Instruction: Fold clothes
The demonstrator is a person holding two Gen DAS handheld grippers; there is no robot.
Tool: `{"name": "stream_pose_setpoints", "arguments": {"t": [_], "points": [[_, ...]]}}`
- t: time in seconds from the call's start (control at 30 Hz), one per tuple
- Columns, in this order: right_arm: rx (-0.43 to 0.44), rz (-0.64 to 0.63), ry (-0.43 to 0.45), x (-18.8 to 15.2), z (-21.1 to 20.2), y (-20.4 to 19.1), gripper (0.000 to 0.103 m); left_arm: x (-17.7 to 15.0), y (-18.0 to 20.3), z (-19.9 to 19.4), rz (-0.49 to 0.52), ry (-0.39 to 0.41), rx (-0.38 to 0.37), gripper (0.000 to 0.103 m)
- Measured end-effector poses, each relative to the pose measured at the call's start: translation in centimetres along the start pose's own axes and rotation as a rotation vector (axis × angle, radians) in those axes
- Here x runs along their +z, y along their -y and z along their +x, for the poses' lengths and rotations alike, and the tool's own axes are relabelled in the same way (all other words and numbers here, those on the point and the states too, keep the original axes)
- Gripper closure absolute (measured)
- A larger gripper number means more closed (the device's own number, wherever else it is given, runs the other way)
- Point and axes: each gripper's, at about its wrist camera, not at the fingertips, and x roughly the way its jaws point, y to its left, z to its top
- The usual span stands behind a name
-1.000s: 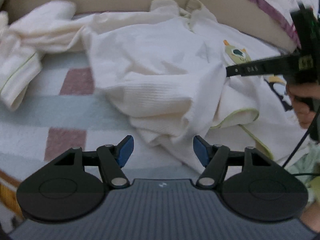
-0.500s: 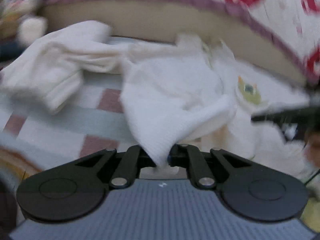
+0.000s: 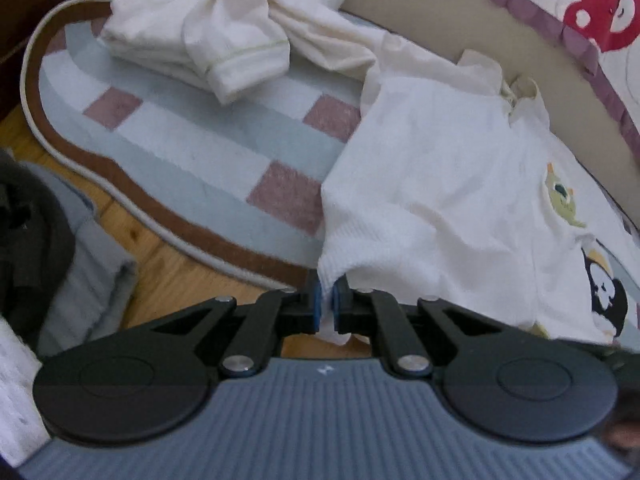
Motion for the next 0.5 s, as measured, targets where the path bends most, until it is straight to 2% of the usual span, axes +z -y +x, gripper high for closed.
{"name": "stream_pose_setpoints", "arguments": {"t": [0.03, 0.07, 0.13, 0.2, 0.23, 0.3, 0.4, 0.43, 0.47, 0.5], "points": [[-0.011, -0.020, -0.004, 0.0, 0.7, -0.4, 0.060, 0.8, -0.5, 0.2, -0.036, -0.025, -0.032, 0.098], [-0.039, -0.049, -0.003, 0.1, 1.3, -0.7, 0.058, 1.8, -1.0, 0.6, -0.069, -0.057, -0.058, 0.098], [-0.114, -0.135, 0.013, 0.3, 2.1, -1.5, 0.057, 3.5, -0.9, 1.8, -0.049, -0.099, -0.045, 0.098], [-0.114, -0.193, 0.015, 0.7, 2.8, -1.9, 0.056, 4.7, -0.1, 3.1, 0.032, -0.108, -0.014, 0.098], [-0.103, -0.209, 0.007, 1.0, 3.2, -1.9, 0.051, 5.0, 0.0, 3.6, 0.036, -0.096, -0.027, 0.098], [-0.027, -0.161, -0.040, 1.5, 4.4, -1.5, 0.049, 5.4, -0.2, 4.2, 0.021, -0.049, -0.075, 0.098], [-0.020, -0.159, 0.018, 1.9, 5.0, -1.4, 0.050, 4.9, -0.6, 4.2, -0.030, -0.025, -0.088, 0.097], [-0.011, -0.167, 0.045, 2.1, 5.0, -1.5, 0.055, 4.8, -0.7, 3.9, -0.032, -0.023, -0.089, 0.097], [0.016, -0.198, 0.092, 2.5, 4.4, -1.7, 0.074, 4.7, -0.6, 3.6, -0.008, -0.012, -0.071, 0.097], [0.039, -0.224, 0.135, 2.9, 3.8, -1.9, 0.088, 4.6, -0.3, 3.3, 0.034, 0.004, -0.031, 0.096]]}}
